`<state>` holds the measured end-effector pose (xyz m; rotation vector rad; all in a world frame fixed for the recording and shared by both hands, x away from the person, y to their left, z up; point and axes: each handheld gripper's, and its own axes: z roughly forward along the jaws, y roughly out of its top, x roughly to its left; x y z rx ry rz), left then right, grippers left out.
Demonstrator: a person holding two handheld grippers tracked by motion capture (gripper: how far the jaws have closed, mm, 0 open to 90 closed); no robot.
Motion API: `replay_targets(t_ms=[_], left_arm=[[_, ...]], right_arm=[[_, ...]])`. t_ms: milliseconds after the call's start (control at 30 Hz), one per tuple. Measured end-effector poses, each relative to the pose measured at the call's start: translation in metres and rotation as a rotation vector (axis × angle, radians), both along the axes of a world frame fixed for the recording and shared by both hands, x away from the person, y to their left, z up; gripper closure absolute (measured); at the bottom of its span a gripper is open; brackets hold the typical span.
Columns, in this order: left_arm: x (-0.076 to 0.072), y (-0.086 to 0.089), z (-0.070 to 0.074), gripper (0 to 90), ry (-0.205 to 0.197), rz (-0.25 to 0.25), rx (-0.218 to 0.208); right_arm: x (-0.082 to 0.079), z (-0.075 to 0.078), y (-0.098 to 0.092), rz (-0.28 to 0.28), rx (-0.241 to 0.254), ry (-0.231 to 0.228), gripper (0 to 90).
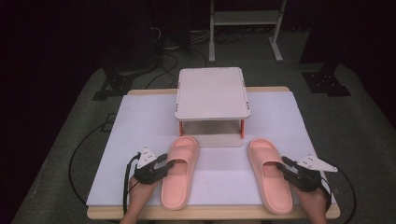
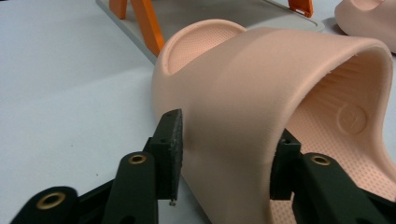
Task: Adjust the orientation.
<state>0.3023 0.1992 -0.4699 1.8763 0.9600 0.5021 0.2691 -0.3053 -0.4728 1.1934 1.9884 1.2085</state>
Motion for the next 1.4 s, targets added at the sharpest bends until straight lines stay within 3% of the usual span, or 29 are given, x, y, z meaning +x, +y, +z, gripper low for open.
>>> replay_targets(t_ms=[300,767,1100,1400], left_arm=[[-0.001,0.008,0.003,70.6,-0.019,0.011,-0.019],[-0.005,0.007,0.006,72.7,-0.022,-0.013,-0.024],[-0.006,0.007,0.011,72.9,-0.019,-0.058,-0.027],[-0.009,0.007,0.024,73.5,-0.036,-0.102,-0.043]], right_arm=[[-0.001,0.0,0.001,0.004,-0.012,-0.007,74.3],[-0.004,0.005,0.007,0.061,-0.01,0.001,79.7],[-0.005,0.008,0.005,0.09,0.032,0.015,79.9],[-0.004,0.016,0.015,0.111,0.039,0.034,79.9]])
